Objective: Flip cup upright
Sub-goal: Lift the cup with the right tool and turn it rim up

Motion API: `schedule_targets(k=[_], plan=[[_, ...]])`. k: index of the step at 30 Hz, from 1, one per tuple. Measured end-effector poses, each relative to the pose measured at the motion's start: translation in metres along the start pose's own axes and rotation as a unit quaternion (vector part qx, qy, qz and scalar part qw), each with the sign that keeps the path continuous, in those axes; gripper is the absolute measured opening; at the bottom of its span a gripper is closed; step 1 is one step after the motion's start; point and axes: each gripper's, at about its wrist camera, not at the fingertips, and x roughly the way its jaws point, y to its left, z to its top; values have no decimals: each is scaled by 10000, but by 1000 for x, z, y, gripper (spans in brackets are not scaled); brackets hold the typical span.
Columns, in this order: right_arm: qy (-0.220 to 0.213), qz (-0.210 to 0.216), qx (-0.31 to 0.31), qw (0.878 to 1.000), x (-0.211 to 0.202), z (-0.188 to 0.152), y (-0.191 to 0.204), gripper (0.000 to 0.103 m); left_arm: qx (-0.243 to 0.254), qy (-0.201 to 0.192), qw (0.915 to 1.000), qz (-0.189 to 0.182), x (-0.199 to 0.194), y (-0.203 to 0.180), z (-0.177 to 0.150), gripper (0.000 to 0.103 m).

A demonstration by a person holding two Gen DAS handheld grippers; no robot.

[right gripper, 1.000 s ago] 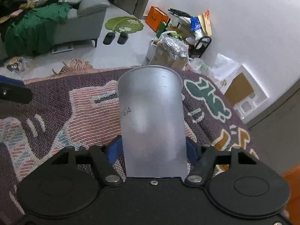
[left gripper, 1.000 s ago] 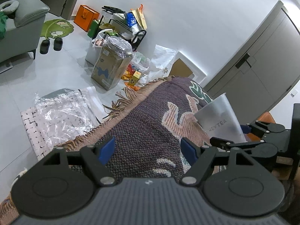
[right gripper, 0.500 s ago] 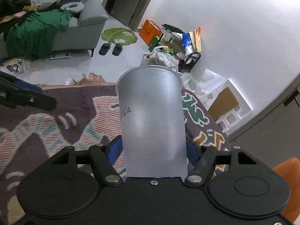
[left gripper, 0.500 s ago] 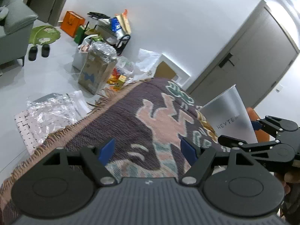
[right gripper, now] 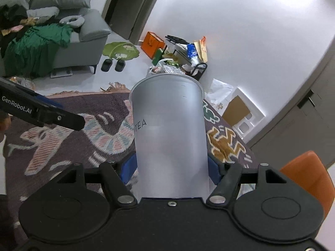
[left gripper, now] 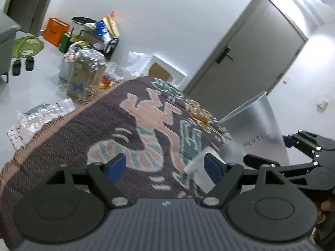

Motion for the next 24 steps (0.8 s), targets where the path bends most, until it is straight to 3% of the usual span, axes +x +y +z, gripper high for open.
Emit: schedule_targets(k=[7,24], plan=[[70,-97,198,9997,-24,-32,18,66,44,8,9999,-146,-21,-13,-26,96],[174,-66,741,9971,-53,-82,39,67,427,329,9976,-423,-35,-45,-67,97]])
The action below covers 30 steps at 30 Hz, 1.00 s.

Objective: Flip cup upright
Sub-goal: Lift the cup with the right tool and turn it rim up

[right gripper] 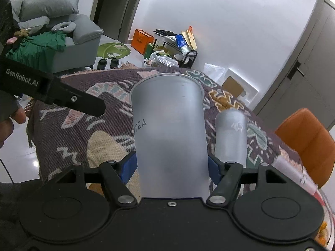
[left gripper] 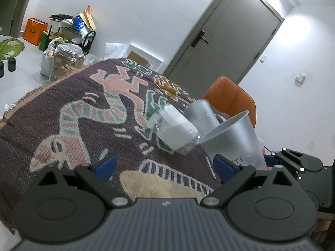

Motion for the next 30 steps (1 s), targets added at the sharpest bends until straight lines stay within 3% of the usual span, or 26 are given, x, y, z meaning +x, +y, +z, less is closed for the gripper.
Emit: schedule_targets(k=[8,17,20,30], plan=[[192,224,166,9994,12,-30,3,67,352,259,9990,-77,13,-7,-9,98],[318,489,186,9981,37,-43,13,67,305,638,9975,-5,35,-1,-14,97],[291,529,160,9980,39,-44,16,77,228,721,9971,2,41,2,-13,97],[142,554,376,9977,22,-42,8,87,144,850,9962,-123,46,-3,-15,97]])
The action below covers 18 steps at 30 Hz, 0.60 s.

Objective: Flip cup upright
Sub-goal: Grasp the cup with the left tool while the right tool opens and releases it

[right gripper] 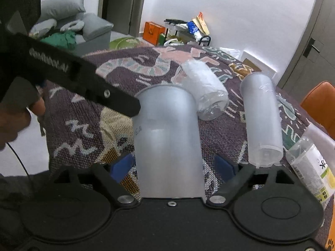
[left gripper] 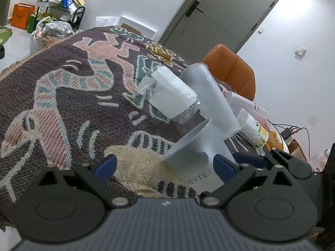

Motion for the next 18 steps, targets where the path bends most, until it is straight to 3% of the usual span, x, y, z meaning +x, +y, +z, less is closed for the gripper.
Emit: schedule_targets(k=[6,8,18], plan=[[-241,-35,226,9994,-24,-7,0,87,-83,-103,9999,-85,-7,-2,-1,97],[-332,-91,364,9987,-32,-12,-1,94,-31,-226,9997,-49,-10,-6,-2,97],[-688,-342,1888,9790,-56,-43,-25,96,-29,-170,9996,-202,-3,-18,-5,97]])
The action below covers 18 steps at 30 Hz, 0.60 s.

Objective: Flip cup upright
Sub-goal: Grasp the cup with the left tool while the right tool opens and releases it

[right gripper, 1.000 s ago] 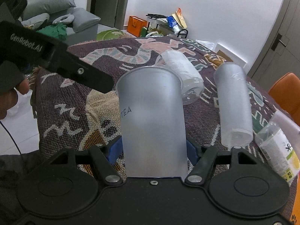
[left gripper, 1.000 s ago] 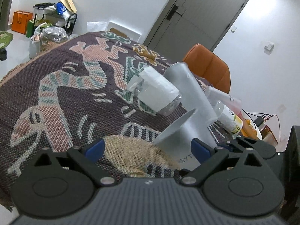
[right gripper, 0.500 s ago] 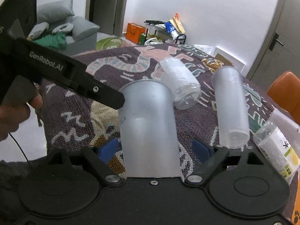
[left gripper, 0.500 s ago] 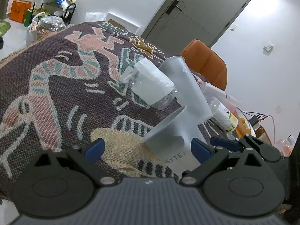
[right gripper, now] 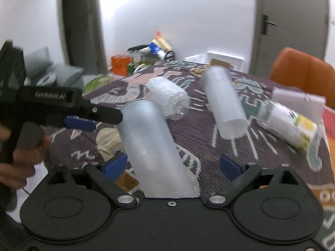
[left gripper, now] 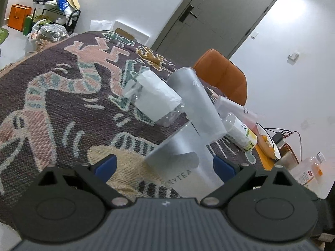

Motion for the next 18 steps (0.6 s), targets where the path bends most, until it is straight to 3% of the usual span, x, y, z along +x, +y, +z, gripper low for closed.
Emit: schedule_targets(k=[5,11,18], plan=[[-220,-257,532,9980,-9,-12,-9,94,-199,70,9998,-67,9,0,-2,96],[-457,-400,1111,9919,-12,-25,-21,80,-700,215,9968,-332,25,6,-2,96],[-424,-479,1364,9886,-4,-35,-31,74,-1188,318,9916,-413,49,11,1,96]])
